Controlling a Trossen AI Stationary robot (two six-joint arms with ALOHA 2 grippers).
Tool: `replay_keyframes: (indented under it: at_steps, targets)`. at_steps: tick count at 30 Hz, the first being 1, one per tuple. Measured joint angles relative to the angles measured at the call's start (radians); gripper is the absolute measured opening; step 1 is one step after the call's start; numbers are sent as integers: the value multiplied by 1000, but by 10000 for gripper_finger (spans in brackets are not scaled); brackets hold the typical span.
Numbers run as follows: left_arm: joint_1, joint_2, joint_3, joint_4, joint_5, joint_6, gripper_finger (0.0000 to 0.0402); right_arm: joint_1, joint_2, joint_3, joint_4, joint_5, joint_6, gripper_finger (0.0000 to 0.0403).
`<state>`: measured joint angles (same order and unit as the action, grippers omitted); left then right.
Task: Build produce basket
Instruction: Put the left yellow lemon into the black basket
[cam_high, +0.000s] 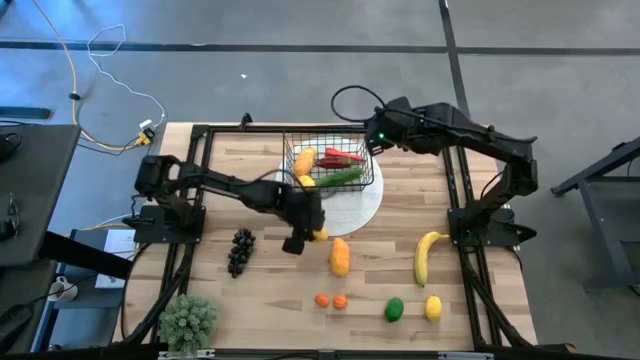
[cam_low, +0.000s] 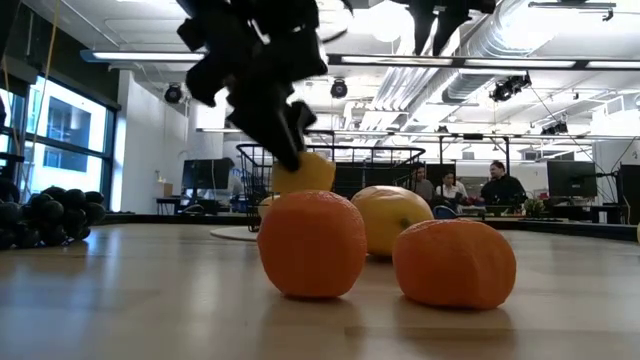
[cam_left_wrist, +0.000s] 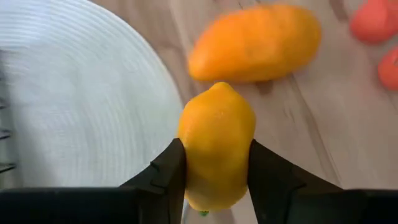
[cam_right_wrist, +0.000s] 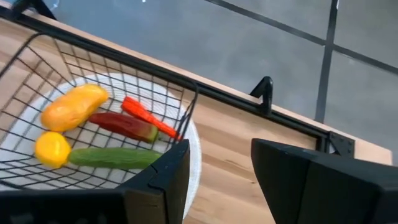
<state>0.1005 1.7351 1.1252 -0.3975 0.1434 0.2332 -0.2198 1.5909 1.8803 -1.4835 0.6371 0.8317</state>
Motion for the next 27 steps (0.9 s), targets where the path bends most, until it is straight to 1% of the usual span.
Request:
replay_keyframes:
  at_steps: [4, 6, 11, 15, 18, 19, 21, 27]
  targets:
    - [42, -72, 0, -4, -5, -31, 121, -34, 0, 0, -1, -15, -50, 154]
    - [63, -110, 0, 0, -23, -48, 121, -51, 0, 0, -1, -43, -90, 154]
    - [121, -206, 0, 4, -128, -48, 121, -92, 0, 0, -1, -127, -176, 154]
    - [178, -263, 1, 13, -217, -47, 121, -108, -1, 0, -1, -150, -205, 154]
    - [226, -281, 1, 22, -292, -43, 121, -114, -1, 0, -1, -169, -212, 154]
    - [244, -280, 1, 23, -302, -38, 122, -115, -1, 0, -1, -179, -214, 154]
    - [280, -274, 1, 18, -298, -25, 122, -120, -1, 0, -1, -199, -236, 154]
    - [352, -210, 0, 19, -228, -21, 123, -121, -1, 0, 1, -210, -287, 154]
